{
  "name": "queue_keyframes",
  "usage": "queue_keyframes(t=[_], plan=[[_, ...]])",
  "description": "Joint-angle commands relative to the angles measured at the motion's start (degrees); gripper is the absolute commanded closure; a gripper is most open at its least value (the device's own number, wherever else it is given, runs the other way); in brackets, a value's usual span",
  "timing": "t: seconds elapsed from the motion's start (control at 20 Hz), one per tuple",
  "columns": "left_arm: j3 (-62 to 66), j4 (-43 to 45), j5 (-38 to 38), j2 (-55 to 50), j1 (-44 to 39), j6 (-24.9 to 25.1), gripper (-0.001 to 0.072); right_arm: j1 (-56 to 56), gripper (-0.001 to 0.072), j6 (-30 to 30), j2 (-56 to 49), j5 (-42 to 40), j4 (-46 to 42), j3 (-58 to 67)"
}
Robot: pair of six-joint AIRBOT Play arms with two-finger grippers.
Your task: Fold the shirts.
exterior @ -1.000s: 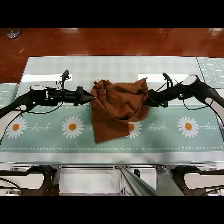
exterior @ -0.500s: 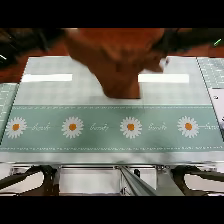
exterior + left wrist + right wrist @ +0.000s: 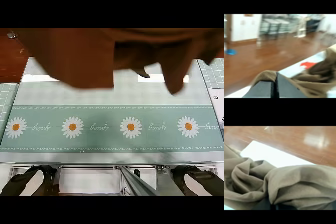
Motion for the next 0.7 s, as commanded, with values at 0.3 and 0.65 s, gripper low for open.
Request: queue_keyframes(t=[0.3,0.65], plan=[[-12.5,16.1,-4.6,11.5,1.0,-6.0,0.0670,0.0,0.0684,2.8,22.3,5.7,-0.7,-40.8],[-50.0,15.1,9.7,4.5,-6.4,-2.9,0.0669,0.0,0.0684,-0.9,13.4,-20.7,-0.5,-74.1]])
